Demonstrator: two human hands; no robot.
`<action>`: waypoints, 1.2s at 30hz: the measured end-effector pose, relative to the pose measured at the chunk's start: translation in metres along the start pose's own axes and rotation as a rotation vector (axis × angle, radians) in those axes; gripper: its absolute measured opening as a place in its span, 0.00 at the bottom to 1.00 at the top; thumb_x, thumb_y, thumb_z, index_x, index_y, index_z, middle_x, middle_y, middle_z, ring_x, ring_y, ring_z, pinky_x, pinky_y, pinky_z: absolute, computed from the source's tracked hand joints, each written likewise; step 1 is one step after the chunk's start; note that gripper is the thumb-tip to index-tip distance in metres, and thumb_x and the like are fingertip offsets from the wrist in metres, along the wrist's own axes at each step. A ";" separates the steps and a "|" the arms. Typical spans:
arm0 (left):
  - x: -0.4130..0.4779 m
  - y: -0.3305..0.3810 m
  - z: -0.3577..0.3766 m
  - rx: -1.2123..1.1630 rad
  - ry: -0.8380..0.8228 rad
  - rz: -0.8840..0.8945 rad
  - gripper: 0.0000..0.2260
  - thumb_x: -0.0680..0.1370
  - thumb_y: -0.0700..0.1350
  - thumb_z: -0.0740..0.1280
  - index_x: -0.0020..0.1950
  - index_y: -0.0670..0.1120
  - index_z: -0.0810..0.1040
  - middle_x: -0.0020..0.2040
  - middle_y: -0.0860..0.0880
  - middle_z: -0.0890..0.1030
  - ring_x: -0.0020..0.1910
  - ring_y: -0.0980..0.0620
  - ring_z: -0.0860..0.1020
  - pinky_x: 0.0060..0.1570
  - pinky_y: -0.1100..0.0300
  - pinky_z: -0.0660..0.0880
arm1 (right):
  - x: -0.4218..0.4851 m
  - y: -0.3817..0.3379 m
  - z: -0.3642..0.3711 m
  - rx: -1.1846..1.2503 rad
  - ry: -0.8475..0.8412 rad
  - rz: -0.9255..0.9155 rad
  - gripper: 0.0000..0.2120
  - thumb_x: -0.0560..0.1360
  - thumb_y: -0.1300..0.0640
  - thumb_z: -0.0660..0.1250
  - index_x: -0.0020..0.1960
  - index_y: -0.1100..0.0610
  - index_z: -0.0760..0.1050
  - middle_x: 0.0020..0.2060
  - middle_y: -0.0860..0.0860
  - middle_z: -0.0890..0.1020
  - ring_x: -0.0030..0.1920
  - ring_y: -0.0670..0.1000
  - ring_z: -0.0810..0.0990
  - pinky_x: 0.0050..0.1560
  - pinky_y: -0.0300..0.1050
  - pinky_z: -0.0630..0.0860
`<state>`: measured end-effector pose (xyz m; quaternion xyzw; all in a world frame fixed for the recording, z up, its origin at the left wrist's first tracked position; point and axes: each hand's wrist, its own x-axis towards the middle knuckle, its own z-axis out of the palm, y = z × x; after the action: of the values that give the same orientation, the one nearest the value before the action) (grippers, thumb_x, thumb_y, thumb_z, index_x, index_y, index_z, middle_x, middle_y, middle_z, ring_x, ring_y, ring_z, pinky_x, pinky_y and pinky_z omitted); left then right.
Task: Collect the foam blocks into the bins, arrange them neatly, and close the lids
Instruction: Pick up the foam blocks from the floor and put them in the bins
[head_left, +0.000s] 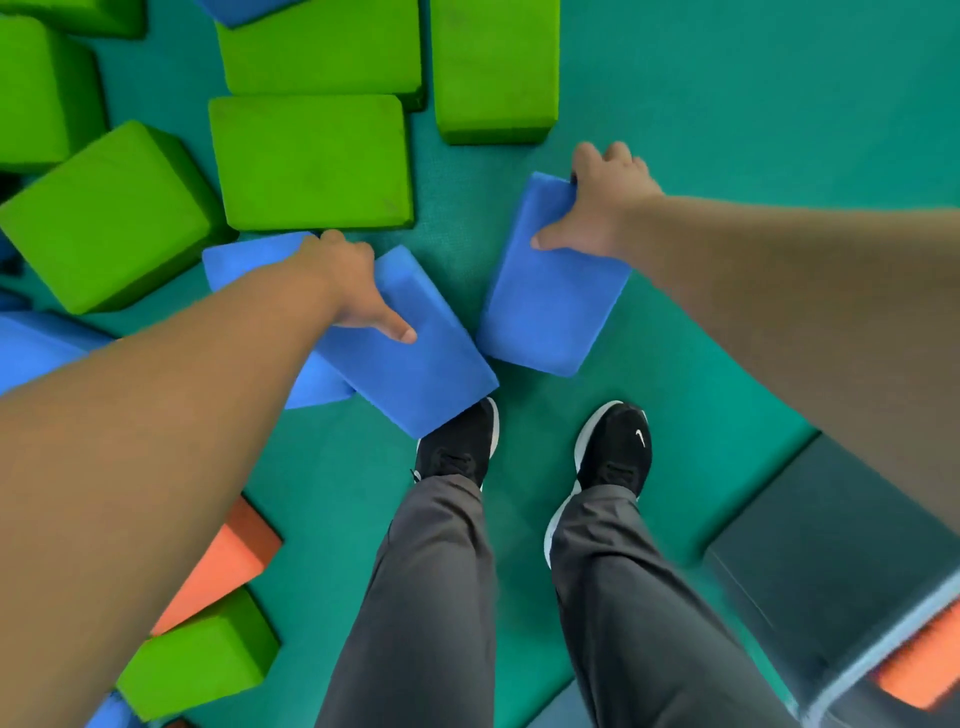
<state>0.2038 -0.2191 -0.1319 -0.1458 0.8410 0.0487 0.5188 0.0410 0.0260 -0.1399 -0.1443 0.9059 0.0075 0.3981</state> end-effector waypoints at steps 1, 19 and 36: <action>-0.006 0.003 0.000 -0.004 0.011 -0.001 0.49 0.55 0.81 0.72 0.61 0.46 0.71 0.54 0.42 0.70 0.59 0.38 0.71 0.56 0.45 0.74 | -0.008 0.005 0.001 0.068 -0.016 0.013 0.43 0.65 0.38 0.80 0.69 0.58 0.65 0.66 0.59 0.70 0.67 0.63 0.72 0.58 0.54 0.73; -0.136 0.163 -0.006 0.109 0.199 0.075 0.34 0.69 0.57 0.77 0.66 0.44 0.65 0.64 0.42 0.74 0.63 0.38 0.76 0.53 0.48 0.74 | -0.251 0.107 0.069 0.368 0.047 0.247 0.26 0.68 0.42 0.71 0.55 0.53 0.61 0.49 0.51 0.70 0.52 0.61 0.76 0.47 0.53 0.70; -0.287 0.404 -0.116 0.171 0.634 0.459 0.33 0.68 0.58 0.75 0.62 0.41 0.66 0.60 0.39 0.72 0.56 0.34 0.77 0.51 0.42 0.75 | -0.401 0.343 -0.036 1.163 0.400 0.686 0.49 0.63 0.27 0.74 0.72 0.58 0.68 0.67 0.52 0.77 0.66 0.56 0.77 0.61 0.50 0.74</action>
<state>0.1049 0.1948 0.1482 0.0819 0.9711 0.0459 0.2195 0.1804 0.4527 0.1405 0.3872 0.8131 -0.3797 0.2115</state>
